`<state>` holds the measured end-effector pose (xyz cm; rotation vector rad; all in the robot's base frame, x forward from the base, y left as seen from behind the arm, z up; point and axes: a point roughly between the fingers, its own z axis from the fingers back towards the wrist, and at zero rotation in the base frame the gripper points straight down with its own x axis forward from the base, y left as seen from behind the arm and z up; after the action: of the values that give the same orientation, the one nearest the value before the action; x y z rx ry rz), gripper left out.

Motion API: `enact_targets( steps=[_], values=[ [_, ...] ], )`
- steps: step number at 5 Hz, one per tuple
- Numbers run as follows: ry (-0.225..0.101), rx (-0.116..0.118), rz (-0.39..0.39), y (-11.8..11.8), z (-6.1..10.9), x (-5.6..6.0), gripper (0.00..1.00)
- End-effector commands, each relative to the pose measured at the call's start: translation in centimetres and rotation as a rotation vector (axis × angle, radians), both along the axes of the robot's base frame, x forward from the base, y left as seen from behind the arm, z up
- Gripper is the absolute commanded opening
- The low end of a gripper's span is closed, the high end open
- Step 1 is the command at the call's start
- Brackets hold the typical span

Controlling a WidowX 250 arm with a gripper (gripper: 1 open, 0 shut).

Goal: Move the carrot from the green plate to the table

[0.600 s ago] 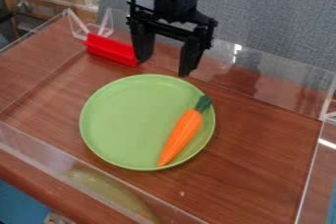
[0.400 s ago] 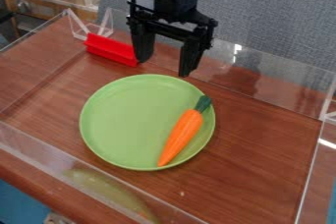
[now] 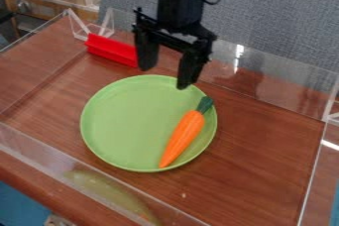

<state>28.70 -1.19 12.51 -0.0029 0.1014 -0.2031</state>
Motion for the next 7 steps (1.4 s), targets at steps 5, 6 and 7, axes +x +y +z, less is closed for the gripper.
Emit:
enact_targets(
  steps=[5, 6, 7],
  values=[
    [-0.131, 0.061, 0.174, 0.8, 0.2, 2.2, 1.00],
    [-0.136, 0.059, 0.156, 0.8, 0.7, 2.7, 1.00],
    [-0.140, 0.059, 0.152, 1.0, 1.0, 2.9, 1.00]
  ],
)
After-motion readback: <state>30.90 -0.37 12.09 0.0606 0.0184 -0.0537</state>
